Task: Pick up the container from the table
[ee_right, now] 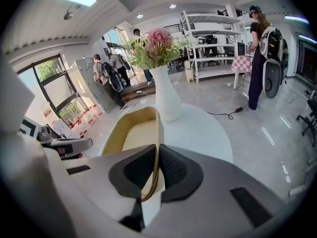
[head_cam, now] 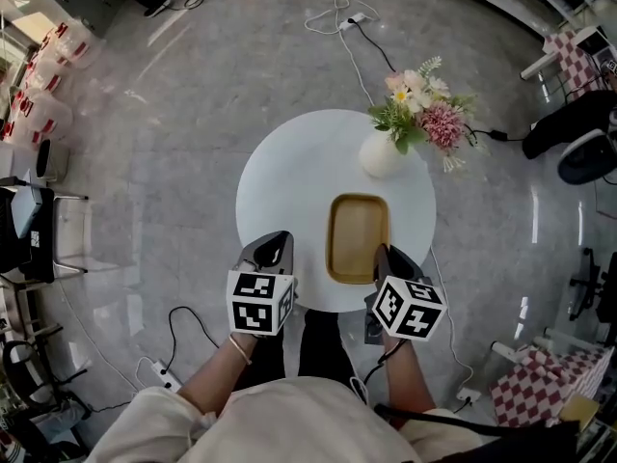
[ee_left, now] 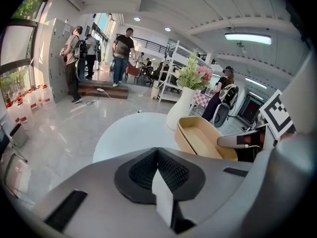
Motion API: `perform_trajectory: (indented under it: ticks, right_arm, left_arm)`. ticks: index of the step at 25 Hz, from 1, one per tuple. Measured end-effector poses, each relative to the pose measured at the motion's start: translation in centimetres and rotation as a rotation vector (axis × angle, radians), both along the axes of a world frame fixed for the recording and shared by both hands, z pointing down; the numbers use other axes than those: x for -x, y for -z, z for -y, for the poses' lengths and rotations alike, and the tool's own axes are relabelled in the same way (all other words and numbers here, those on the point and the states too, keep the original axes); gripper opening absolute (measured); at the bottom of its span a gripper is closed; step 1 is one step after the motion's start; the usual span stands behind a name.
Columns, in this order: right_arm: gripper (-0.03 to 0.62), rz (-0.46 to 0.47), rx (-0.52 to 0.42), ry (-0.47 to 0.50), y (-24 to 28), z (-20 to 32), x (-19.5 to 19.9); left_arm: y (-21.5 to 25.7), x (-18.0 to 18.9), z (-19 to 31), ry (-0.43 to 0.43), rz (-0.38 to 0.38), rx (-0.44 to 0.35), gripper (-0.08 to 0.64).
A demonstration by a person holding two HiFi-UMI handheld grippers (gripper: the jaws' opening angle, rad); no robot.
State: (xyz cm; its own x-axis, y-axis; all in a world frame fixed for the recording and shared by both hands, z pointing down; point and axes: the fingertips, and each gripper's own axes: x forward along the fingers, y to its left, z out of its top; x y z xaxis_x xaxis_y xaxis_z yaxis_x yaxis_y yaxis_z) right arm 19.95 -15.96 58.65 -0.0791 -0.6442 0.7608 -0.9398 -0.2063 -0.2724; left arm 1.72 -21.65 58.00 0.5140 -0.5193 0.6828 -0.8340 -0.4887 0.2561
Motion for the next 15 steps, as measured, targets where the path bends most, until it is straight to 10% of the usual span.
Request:
perform_trajectory:
  ticks: [15]
  right_arm:
    - [0.044,-0.065,-0.098,-0.136,7.6,-0.7,0.4]
  left_arm:
    - [7.7,-1.0,2.2,-0.075,-0.137,-0.126,0.017]
